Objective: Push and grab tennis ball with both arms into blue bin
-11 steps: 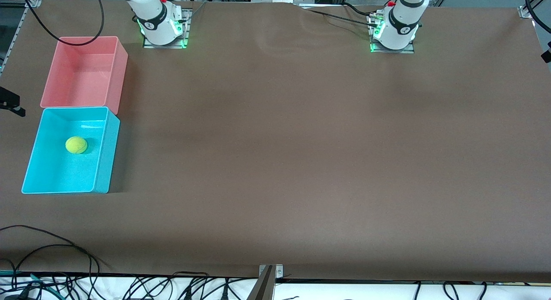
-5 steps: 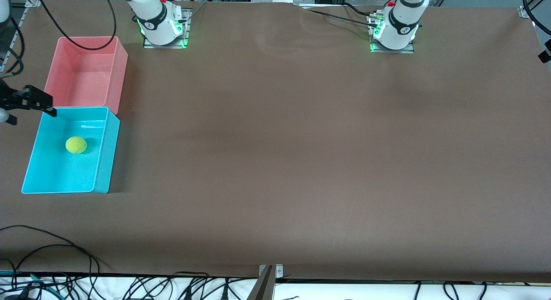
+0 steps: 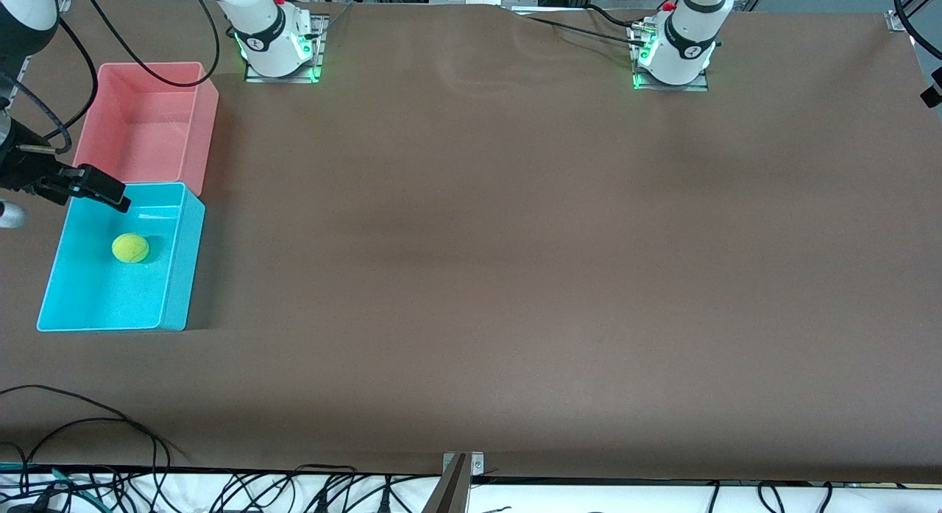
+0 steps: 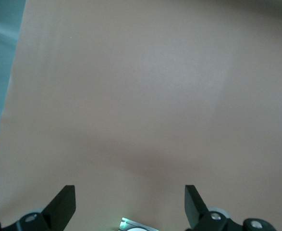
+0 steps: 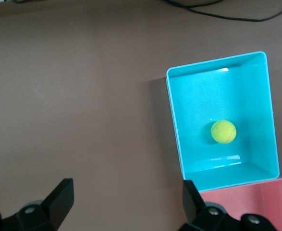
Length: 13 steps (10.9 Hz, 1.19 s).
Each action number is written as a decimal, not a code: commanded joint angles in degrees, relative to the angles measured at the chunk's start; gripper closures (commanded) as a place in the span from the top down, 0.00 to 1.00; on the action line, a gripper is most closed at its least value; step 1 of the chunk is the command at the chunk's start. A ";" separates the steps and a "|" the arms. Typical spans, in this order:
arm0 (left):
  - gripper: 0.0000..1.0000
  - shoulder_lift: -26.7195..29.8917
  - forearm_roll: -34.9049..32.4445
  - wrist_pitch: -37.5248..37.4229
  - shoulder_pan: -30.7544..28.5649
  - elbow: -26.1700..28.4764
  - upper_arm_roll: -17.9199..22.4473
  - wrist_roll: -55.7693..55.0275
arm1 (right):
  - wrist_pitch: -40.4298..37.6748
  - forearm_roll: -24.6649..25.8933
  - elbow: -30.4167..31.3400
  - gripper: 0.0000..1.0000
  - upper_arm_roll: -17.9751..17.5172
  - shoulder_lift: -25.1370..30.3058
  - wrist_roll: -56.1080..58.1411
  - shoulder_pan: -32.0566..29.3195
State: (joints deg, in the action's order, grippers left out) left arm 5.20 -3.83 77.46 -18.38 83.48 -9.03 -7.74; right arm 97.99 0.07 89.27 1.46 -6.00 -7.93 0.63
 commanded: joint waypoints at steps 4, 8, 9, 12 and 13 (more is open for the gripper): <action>1.00 -0.01 0.49 -0.74 0.10 -1.04 -0.20 0.97 | -1.40 -0.86 -0.68 1.00 -13.32 2.48 -10.00 -11.61; 1.00 -0.01 0.58 -0.82 0.10 -1.13 -0.20 0.97 | -3.76 -0.95 -0.33 1.00 -13.15 3.28 -9.22 -11.53; 1.00 -0.01 0.58 -0.74 0.10 -1.13 -0.20 0.97 | -4.21 -0.95 -0.50 1.00 -13.15 3.19 -7.56 -11.53; 1.00 -0.01 0.49 -0.82 0.02 -1.13 -0.20 0.97 | -7.11 -1.65 -0.94 1.00 -12.18 3.36 0.51 -11.53; 1.00 -0.01 0.58 -0.82 0.02 -1.13 -0.20 0.97 | -7.20 -1.65 -0.94 1.00 -12.18 3.28 0.46 -11.53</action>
State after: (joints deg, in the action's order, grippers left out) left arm 5.21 -3.80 77.47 -18.33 83.47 -9.22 -7.68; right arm 92.40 -0.42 88.43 -10.66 -3.62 -11.06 -10.13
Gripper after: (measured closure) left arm 0.000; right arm 0.000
